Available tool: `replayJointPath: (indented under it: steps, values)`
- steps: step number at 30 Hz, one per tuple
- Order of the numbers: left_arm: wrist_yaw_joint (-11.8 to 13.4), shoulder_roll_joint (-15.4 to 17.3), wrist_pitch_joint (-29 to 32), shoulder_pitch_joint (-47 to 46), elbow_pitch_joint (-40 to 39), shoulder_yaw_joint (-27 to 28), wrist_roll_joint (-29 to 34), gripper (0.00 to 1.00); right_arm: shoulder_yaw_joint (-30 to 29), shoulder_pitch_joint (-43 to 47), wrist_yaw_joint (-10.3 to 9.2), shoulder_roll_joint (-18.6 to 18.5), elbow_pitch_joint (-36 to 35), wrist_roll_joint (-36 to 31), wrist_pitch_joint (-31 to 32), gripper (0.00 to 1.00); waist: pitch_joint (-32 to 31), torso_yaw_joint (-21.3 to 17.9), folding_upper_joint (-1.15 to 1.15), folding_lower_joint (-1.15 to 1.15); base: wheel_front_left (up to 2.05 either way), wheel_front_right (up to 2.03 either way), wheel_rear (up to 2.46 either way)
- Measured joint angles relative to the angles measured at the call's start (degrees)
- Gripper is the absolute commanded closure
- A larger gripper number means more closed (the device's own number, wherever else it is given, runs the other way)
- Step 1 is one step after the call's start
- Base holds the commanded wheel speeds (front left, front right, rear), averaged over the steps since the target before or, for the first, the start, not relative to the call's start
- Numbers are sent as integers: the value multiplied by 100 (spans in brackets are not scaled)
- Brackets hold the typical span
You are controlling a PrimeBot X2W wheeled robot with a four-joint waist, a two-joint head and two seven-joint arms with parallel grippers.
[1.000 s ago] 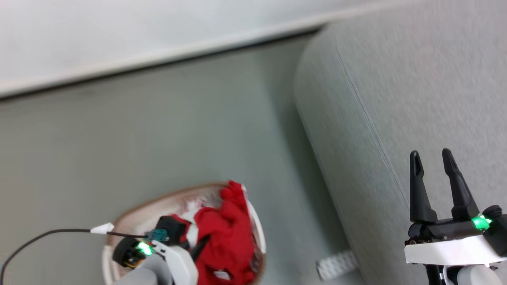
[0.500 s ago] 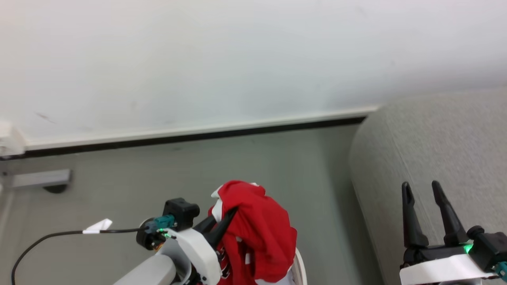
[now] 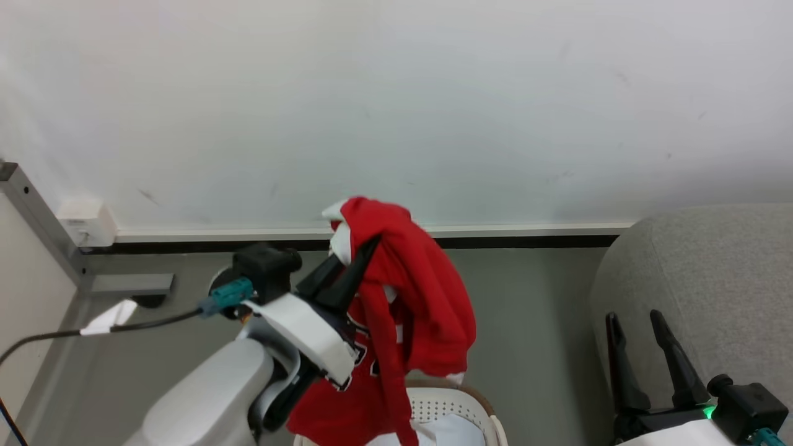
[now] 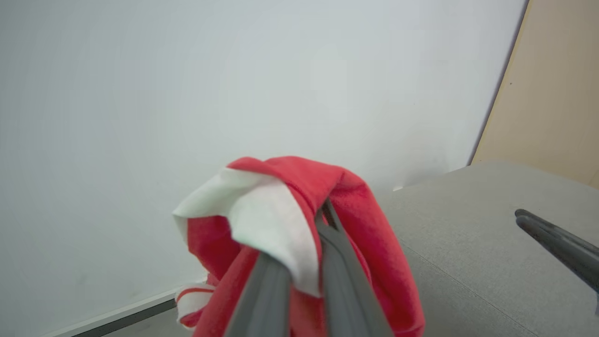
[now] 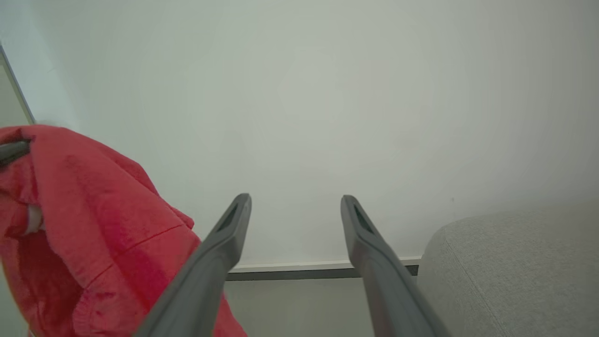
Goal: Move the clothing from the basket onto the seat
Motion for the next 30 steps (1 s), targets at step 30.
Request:
replayJointPath:
  steps: [30]
  values:
    - [378,118,235,-224,-759,123,-41,100,2608,-494,1,3,801,-219,0,0,22,265,0,1,0,0,0]
